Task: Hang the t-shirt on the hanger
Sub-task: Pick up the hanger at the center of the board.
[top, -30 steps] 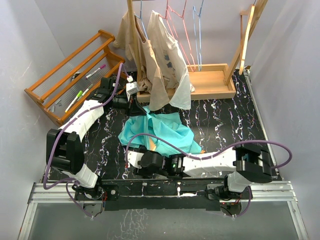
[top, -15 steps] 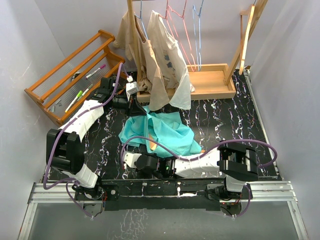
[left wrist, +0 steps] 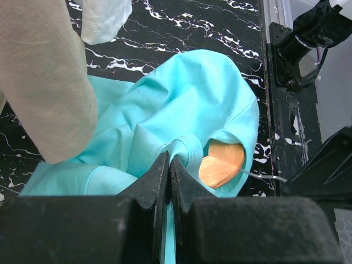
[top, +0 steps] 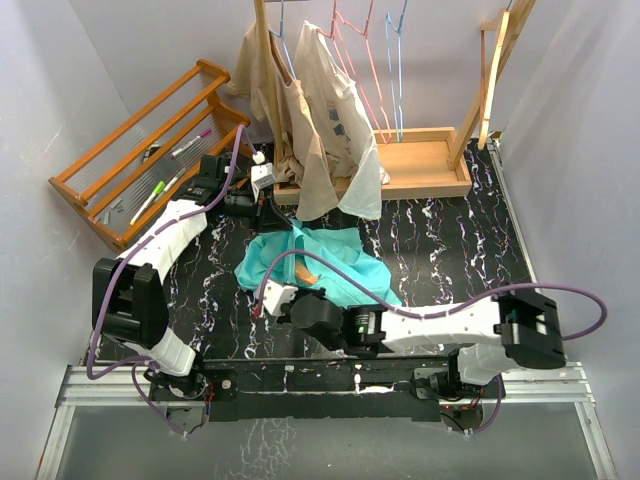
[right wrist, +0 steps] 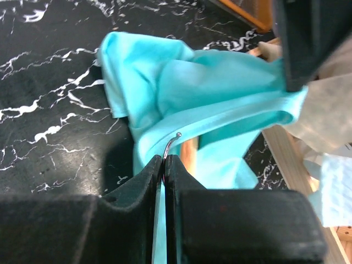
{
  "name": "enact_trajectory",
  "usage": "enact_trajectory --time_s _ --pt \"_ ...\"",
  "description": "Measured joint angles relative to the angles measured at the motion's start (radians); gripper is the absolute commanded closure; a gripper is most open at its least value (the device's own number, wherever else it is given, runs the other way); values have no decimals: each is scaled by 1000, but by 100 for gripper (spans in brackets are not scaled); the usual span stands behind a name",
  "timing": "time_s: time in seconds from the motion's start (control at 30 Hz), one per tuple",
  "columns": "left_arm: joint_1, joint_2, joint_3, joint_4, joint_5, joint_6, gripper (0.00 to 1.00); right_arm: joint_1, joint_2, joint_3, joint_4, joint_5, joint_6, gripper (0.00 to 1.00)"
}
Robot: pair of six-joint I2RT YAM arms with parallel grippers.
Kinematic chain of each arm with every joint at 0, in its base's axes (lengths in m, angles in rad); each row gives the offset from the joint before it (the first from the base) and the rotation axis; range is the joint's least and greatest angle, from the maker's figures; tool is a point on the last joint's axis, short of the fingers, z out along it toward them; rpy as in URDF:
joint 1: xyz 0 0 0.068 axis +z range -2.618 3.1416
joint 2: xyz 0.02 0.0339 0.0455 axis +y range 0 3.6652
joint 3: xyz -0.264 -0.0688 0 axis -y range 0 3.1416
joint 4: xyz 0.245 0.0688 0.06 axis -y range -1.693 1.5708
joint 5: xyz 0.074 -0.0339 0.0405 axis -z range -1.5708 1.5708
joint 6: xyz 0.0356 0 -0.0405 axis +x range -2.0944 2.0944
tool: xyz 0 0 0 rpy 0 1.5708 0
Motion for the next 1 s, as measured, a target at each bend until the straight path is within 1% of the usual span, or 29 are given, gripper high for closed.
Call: enact_trajectory --time_s 0.13,0.4,0.8,1.0 --pt "0 -4 0 2 0 -8 100 -23 -97 0 -31 14 14 92" --pt "0 -43 0 -5 1 -12 100 -112 -255 -18 -82 13 69 92" --pt "0 -238 -21 -14 5 -19 100 -146 -328 -18 -131 -28 101 92" --pt "0 -242 -32 -19 4 -16 100 -146 -356 -8 -129 -50 101 92"
